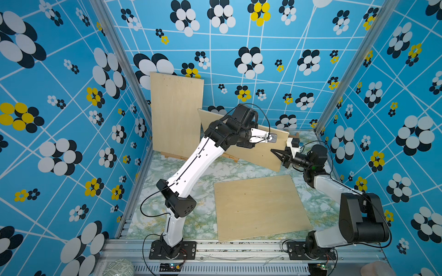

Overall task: Assemble the easel
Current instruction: Place the drawing board on the easel.

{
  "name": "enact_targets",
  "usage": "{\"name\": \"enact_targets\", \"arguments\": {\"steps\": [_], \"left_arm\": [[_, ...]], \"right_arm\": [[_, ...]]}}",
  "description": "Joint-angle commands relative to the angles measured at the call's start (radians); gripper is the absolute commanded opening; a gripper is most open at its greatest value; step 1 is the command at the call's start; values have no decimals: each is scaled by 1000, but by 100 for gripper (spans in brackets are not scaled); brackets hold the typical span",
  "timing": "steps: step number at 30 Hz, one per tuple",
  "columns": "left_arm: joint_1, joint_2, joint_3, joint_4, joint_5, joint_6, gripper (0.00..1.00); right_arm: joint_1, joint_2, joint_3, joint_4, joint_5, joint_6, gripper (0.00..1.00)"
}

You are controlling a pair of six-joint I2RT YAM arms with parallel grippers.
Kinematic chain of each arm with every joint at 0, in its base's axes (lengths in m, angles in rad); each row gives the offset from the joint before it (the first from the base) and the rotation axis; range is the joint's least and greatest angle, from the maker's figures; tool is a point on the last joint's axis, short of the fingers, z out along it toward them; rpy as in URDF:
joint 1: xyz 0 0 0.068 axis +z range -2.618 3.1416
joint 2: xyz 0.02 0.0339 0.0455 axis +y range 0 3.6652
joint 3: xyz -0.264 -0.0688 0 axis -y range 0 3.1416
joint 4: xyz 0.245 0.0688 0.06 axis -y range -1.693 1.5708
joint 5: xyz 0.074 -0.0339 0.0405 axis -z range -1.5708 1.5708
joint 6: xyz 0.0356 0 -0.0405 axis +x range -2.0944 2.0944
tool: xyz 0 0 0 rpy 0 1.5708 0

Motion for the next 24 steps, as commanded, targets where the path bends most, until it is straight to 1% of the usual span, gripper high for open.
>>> {"name": "enact_targets", "arguments": {"steps": [1, 3, 8, 13, 17, 20, 24], "left_arm": [[-3, 8, 1, -29, 52, -27, 59], [-1, 1, 1, -19, 56, -33, 64], [1, -34, -16, 14, 67, -54, 67], [3, -100, -108, 93, 85, -92, 72], [7, -122, -147, 120, 78, -131, 72], [16, -155, -168, 136, 100, -189, 72], [25, -236, -299, 240, 107, -252, 72]], "right_arm": [[-24, 26, 49, -18, 151, 29, 0], [-26, 33, 57, -15, 150, 34, 0], [-32, 42, 55, -8, 132, 50, 0], [-31, 56, 58, 1, 102, 75, 0], [-31, 72, 68, 0, 81, 97, 0], [-31, 87, 68, 18, 76, 116, 0], [-32, 109, 54, 63, 71, 144, 0]]}}
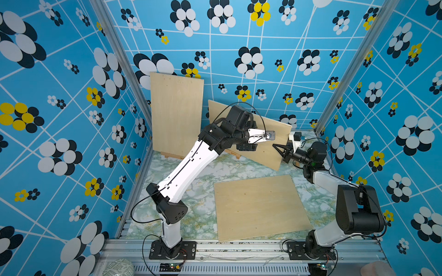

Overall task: Assemble the easel
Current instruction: Place the drawing board on the easel.

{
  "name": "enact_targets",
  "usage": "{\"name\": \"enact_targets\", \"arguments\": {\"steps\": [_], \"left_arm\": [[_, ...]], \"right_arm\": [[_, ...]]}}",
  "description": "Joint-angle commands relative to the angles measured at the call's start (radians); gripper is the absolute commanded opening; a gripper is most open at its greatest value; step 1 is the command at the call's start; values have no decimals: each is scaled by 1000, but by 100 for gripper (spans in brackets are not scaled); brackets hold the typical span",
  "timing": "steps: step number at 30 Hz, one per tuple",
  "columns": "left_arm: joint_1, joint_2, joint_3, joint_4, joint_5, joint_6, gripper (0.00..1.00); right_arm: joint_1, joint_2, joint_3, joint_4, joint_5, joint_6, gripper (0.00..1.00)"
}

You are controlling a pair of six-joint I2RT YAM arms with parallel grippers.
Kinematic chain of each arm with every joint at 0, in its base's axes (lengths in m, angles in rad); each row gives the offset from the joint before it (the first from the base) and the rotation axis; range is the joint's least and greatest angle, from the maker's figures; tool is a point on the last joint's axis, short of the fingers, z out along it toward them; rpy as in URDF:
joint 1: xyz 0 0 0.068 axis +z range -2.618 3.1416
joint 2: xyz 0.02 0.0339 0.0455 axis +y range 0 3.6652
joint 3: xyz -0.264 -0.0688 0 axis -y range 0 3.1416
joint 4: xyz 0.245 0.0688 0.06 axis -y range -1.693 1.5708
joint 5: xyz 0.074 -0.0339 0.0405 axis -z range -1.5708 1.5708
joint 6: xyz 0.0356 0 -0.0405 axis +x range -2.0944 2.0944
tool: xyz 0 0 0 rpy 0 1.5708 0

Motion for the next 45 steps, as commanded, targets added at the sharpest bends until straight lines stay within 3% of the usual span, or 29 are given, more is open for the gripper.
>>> {"name": "enact_targets", "arguments": {"steps": [1, 12, 21, 45], "left_arm": [[14, -104, -108, 120, 34, -89, 73], [66, -222, -275, 225, 88, -217, 74], [113, -307, -397, 300, 140, -295, 74], [133, -367, -489, 303, 139, -325, 74]], "right_arm": [[-11, 32, 2, 21, 27, 14, 0], [6, 83, -5, 130, 38, 147, 0], [81, 89, 14, 16, 80, 84, 0], [165, 270, 95, 176, 165, 270, 0]]}}
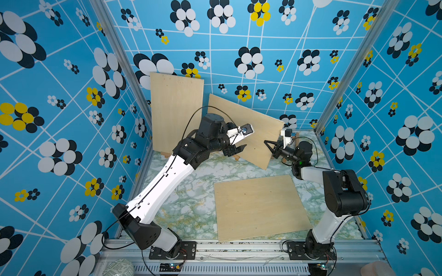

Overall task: Assemble the easel
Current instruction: Place the drawing board on the easel.

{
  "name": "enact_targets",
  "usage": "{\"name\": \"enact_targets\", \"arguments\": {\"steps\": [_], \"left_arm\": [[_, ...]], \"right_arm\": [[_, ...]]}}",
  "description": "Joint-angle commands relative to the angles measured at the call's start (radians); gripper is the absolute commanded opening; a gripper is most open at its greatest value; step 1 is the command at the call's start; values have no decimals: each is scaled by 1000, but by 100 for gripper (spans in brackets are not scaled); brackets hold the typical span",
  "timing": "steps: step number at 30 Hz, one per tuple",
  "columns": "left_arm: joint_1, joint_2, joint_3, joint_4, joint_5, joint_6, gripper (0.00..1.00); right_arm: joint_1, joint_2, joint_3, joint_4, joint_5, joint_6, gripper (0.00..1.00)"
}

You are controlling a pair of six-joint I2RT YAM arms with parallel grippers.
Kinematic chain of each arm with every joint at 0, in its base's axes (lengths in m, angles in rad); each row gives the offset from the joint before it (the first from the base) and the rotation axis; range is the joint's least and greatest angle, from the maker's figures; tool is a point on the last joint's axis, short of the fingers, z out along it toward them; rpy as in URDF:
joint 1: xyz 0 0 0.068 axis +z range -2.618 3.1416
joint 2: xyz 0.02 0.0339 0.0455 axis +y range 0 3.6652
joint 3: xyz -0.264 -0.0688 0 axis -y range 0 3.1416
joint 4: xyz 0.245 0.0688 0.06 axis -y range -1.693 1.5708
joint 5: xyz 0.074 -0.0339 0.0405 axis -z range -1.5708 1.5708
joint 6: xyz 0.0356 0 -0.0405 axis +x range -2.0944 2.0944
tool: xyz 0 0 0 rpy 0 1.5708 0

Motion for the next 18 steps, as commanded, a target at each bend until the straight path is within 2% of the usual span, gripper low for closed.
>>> {"name": "enact_targets", "arguments": {"steps": [1, 18], "left_arm": [[13, -36, -20, 10, 9, -18, 74], [29, -73, -84, 15, 11, -53, 74]], "right_arm": [[51, 49, 16, -28, -2, -4, 0], [100, 153, 86, -6, 50, 47, 0]]}}
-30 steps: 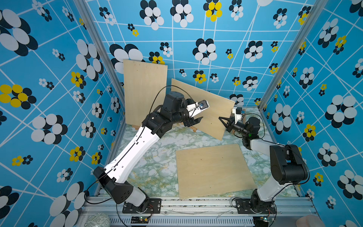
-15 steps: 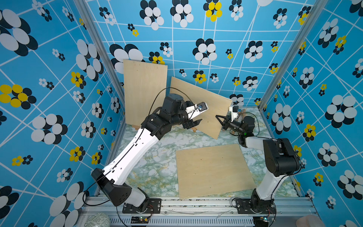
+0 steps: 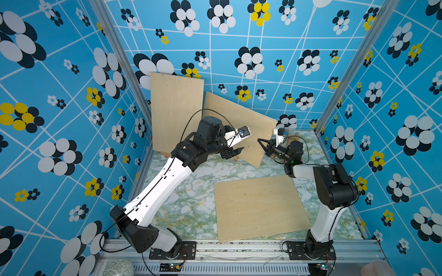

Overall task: Assemble the easel
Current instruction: Place the drawing board on the easel.

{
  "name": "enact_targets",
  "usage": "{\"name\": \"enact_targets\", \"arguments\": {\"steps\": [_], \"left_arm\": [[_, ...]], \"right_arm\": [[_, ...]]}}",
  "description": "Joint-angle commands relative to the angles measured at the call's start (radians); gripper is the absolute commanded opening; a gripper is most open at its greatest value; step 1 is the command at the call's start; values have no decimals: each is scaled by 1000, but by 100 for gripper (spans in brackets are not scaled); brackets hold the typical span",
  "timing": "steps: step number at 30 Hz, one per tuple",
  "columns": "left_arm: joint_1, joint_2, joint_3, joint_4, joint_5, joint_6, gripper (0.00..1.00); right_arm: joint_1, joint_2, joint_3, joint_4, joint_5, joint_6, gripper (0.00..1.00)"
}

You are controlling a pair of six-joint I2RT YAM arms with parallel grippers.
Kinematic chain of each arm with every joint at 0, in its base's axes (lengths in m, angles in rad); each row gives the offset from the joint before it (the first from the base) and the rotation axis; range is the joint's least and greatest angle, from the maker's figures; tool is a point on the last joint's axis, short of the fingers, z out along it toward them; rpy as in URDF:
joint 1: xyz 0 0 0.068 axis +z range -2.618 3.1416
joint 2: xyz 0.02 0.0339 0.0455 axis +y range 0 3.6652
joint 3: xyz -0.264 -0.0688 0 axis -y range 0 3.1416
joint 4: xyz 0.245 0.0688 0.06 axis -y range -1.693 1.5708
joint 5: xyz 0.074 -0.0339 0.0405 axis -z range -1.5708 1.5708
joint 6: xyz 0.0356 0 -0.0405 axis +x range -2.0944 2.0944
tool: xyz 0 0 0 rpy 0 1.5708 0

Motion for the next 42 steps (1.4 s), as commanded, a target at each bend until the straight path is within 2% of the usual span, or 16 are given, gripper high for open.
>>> {"name": "enact_targets", "arguments": {"steps": [1, 20, 32, 33, 38, 42], "left_arm": [[13, -41, -24, 15, 11, -30, 74], [26, -77, -74, 27, 18, -52, 74], [38, -99, -115, 41, 29, -75, 74], [38, -100, -115, 41, 30, -77, 75], [42, -102, -118, 39, 37, -82, 76], [47, -104, -132, 41, 42, -87, 76]], "right_arm": [[31, 46, 15, -73, -34, -9, 0], [114, 62, 12, -85, 17, 29, 0], [118, 71, 8, -77, 34, 50, 0], [118, 74, 8, -68, 35, 58, 2], [118, 74, 6, -54, 42, 68, 27], [118, 73, 5, -46, 34, 74, 33]]}}
